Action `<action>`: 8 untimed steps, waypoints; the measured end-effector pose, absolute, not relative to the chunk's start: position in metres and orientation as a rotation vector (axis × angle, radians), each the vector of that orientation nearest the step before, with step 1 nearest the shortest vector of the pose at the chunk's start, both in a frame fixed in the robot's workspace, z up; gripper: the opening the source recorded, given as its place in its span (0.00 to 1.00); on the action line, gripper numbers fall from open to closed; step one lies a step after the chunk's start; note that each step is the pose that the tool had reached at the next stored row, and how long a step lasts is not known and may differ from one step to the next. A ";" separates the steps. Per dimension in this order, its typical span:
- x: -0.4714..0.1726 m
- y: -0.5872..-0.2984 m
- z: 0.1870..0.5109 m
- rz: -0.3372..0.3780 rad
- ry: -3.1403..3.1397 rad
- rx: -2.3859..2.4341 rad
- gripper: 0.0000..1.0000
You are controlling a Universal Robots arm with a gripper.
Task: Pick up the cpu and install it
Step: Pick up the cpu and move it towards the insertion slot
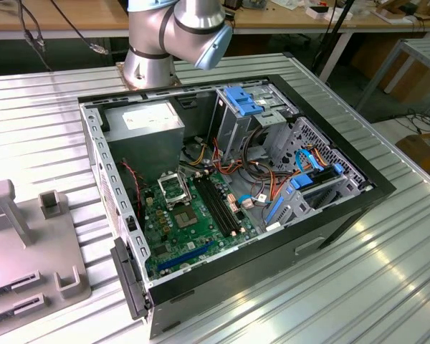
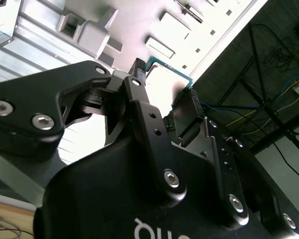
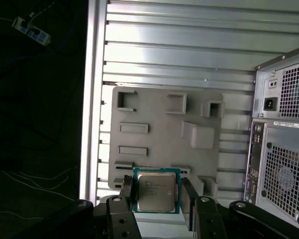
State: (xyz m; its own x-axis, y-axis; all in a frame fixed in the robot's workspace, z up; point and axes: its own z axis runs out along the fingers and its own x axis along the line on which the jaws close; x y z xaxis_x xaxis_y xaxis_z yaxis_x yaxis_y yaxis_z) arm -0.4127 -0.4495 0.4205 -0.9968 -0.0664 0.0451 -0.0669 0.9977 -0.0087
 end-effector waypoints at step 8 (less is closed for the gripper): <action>-0.406 -0.449 0.421 0.016 -3.095 0.103 0.47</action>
